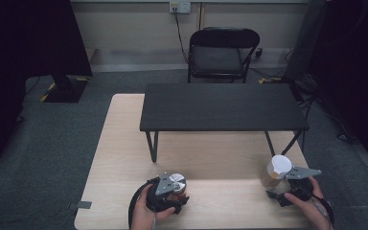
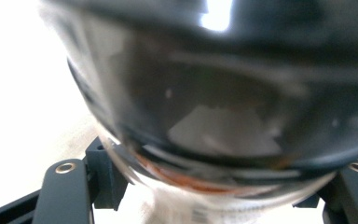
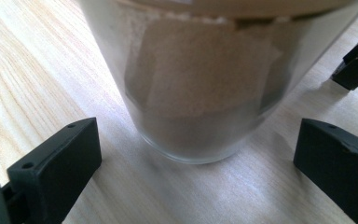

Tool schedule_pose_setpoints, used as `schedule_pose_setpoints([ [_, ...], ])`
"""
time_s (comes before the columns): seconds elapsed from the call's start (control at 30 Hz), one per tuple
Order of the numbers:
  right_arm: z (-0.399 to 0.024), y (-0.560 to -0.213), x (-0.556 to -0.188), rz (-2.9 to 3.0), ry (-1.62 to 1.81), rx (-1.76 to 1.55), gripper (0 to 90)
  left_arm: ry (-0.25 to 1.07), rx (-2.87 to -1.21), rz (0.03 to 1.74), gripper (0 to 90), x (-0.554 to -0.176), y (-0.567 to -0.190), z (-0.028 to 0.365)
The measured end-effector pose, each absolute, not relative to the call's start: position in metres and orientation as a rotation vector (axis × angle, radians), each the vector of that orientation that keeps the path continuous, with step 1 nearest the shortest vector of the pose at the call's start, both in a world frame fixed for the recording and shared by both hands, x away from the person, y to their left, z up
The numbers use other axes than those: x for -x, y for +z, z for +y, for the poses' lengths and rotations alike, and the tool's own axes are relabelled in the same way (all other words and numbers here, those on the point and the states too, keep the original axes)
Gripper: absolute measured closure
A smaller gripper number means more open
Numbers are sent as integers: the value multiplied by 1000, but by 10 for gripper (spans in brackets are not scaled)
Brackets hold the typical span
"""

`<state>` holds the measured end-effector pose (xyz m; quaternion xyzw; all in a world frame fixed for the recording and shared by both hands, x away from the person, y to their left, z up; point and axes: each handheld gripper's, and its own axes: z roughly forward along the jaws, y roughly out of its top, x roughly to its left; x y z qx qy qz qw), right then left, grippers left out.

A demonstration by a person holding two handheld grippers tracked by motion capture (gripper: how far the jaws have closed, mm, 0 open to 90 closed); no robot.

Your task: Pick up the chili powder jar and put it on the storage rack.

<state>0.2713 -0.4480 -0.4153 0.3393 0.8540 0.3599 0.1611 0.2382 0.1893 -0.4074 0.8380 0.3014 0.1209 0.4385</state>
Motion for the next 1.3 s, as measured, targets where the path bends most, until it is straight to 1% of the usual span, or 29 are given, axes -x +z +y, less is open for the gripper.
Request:
schedule_pose_setpoints([
  [0.13, -448, -415, -271, 2438, 1028, -969, 0, 274, -2076, 751, 305, -241, -398, 194],
  [0.3, -448, -415, -271, 2437, 1027, -970, 0, 274, -2080, 746, 306, -242, -389, 194],
  [0.73, -448, -415, -271, 2437, 1027, -970, 0, 241, -2077, 744, 306, -252, -345, 201],
  [1.3, -448, -415, -271, 2438, 1026, -969, 0, 272, -2090, 721, 306, -266, -310, 197],
])
